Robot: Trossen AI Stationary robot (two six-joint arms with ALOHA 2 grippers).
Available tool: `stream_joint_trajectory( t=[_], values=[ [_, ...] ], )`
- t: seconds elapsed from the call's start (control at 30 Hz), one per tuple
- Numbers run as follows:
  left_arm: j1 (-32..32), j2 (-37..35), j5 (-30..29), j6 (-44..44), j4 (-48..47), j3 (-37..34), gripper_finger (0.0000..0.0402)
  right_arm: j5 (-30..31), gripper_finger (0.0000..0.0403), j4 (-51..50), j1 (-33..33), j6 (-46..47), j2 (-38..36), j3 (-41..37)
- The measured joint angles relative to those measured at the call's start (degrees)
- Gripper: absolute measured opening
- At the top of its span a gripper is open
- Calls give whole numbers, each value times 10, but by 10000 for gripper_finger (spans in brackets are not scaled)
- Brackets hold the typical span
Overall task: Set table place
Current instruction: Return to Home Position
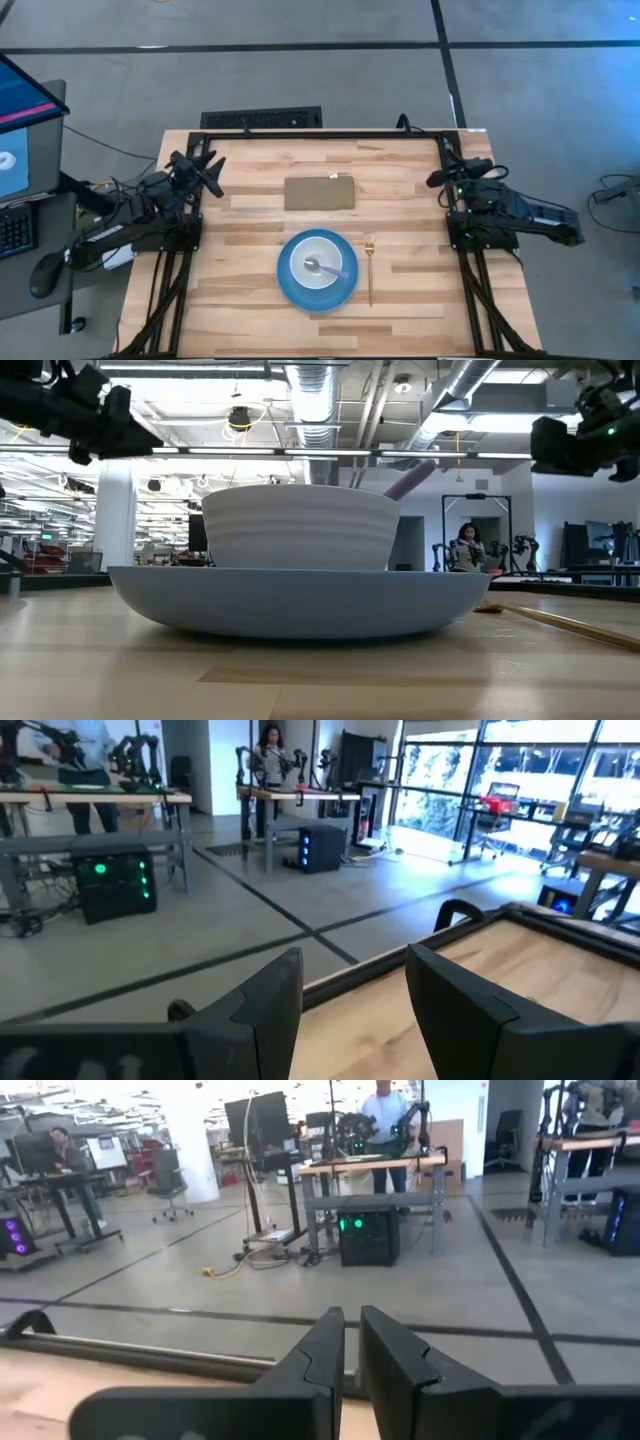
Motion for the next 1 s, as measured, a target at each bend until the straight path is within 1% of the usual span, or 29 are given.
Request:
stream_joint_trajectory(
  t=[0.17,0.27,0.43,0.5,0.57,0.73,1.0],
  values=[
    [0,-28,3,-21,2,-35,169,0,60,17,0,35,0,-37],
    [0,-31,3,-37,5,-51,169,0,60,16,0,61,0,-56],
    [0,-30,3,-67,5,-79,169,2,60,20,-2,70,2,-59],
    [0,-30,3,-73,21,-94,169,2,60,20,-5,65,2,-59],
    [0,-29,3,-75,59,-108,169,2,60,20,-8,65,2,-59],
    [0,-30,-1,-52,72,-110,169,2,60,19,-11,65,2,-59],
    [0,-23,-12,-60,58,-108,169,2,60,18,-20,64,2,-59]
  ],
)
